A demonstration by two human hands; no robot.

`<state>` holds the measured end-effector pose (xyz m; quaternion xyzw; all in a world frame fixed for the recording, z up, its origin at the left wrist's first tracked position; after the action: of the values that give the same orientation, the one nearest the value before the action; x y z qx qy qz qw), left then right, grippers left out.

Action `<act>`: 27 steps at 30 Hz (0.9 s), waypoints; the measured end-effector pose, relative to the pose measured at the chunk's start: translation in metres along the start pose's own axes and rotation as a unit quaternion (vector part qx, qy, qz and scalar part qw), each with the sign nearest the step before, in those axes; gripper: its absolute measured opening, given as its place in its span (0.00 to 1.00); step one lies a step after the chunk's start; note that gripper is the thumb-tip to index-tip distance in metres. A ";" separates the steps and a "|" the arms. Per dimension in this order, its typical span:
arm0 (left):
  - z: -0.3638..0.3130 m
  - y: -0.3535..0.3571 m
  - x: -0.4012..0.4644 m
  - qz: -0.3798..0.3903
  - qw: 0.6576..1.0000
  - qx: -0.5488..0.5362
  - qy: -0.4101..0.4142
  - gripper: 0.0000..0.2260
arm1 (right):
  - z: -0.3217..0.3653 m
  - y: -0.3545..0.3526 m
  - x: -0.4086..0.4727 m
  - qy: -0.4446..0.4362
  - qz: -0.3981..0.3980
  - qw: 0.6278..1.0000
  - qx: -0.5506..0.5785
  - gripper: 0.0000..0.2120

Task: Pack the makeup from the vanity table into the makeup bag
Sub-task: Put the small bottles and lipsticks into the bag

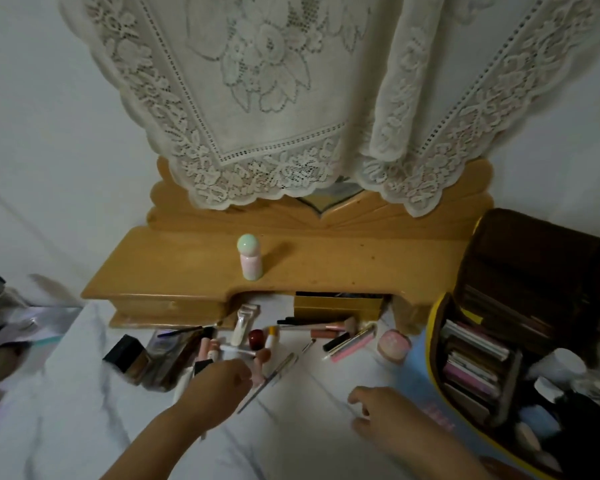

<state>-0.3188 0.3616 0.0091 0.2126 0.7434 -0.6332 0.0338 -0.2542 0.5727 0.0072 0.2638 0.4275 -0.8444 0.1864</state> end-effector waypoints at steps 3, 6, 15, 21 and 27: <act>-0.005 0.001 0.009 0.001 0.999 -0.041 -0.015 0.12 | -0.005 -0.005 0.027 0.015 -0.010 1.000 -0.019 0.19; -0.020 0.002 0.031 0.004 0.997 -0.074 -0.017 0.13 | -0.013 -0.016 0.062 0.018 -0.029 0.999 -0.028 0.18; -0.049 0.020 0.086 0.019 0.999 -0.037 -0.010 0.10 | -0.022 -0.020 0.139 0.008 -0.104 0.994 0.013 0.28; -0.050 0.028 0.108 0.024 0.999 -0.025 0.002 0.11 | -0.028 -0.018 0.144 0.037 -0.140 0.989 0.032 0.25; -0.073 0.016 0.125 -0.024 0.998 -0.001 0.057 0.10 | -0.038 -0.011 0.133 0.072 -0.168 0.981 0.068 0.20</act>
<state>-0.4103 0.4676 -0.0307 0.2303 0.7499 -0.6197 -0.0234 -0.3543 0.5983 -0.0858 0.2605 0.4198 -0.8694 -0.0079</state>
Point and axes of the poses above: each hand's wrist, its own x-axis towards the middle knuckle, its own y-axis out of the palm, z = x × y, the point moved 9 cm from there along x, towards the middle knuckle, and after that the axes turned 13 degrees about x, right-handed, at the moved point
